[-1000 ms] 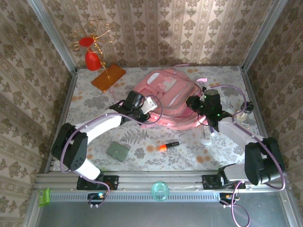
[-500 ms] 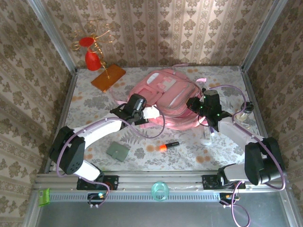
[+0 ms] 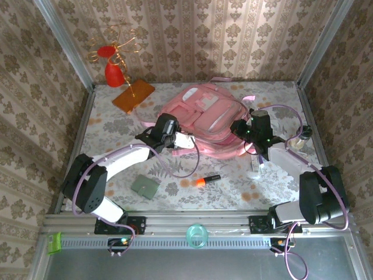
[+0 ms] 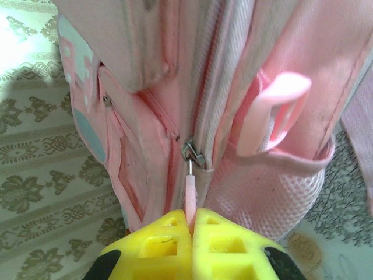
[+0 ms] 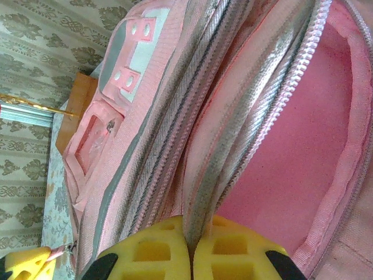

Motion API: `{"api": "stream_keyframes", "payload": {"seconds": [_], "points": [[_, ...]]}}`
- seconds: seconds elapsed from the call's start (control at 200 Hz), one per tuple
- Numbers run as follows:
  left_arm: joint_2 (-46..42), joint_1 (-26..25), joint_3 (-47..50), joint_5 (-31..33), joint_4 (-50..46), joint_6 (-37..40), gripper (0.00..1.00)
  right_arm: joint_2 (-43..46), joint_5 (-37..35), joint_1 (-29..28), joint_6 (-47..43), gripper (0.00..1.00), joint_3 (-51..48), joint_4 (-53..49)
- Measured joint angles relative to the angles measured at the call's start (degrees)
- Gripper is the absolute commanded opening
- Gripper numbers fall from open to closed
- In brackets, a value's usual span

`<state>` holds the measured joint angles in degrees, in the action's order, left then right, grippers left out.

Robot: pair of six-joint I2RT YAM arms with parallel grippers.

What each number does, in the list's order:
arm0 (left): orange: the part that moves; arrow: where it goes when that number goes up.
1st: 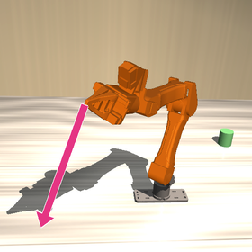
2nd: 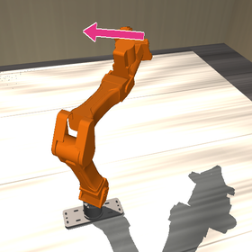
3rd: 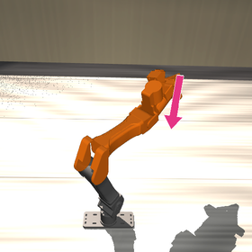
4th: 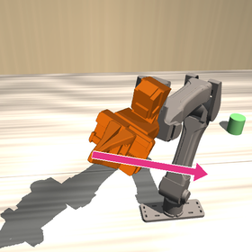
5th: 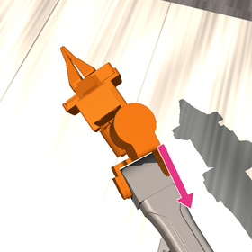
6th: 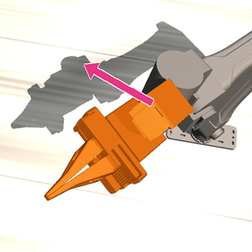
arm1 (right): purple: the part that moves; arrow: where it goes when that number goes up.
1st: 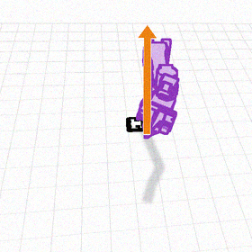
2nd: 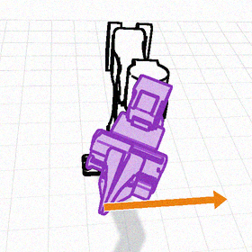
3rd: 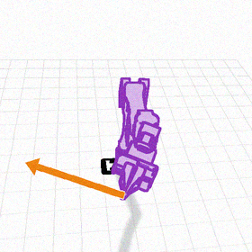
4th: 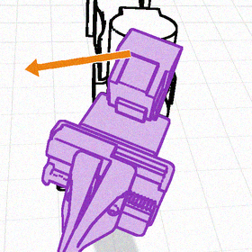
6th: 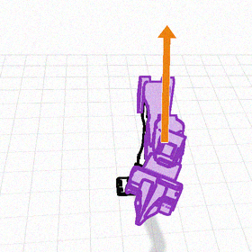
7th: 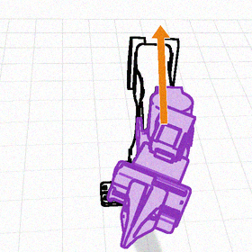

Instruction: Pack books, pencil case, and school supplies into a backpack

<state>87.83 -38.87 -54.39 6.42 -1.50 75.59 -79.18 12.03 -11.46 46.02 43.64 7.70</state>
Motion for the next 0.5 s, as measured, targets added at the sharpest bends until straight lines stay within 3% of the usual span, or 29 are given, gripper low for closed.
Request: {"api": "stream_keyframes", "payload": {"seconds": [0.36, 0.5], "points": [[0.79, 4.00, 6.19, -5.35, 11.43, 5.44, 0.00, -0.02, 4.85, 1.97, 0.22, 0.00, 0.68, -0.02], [-0.09, 4.70, 6.56, -7.21, 10.84, 0.76, 0.34, -0.07, 7.39, 2.21, 2.95, 0.00, 0.68, 3.32]]}}
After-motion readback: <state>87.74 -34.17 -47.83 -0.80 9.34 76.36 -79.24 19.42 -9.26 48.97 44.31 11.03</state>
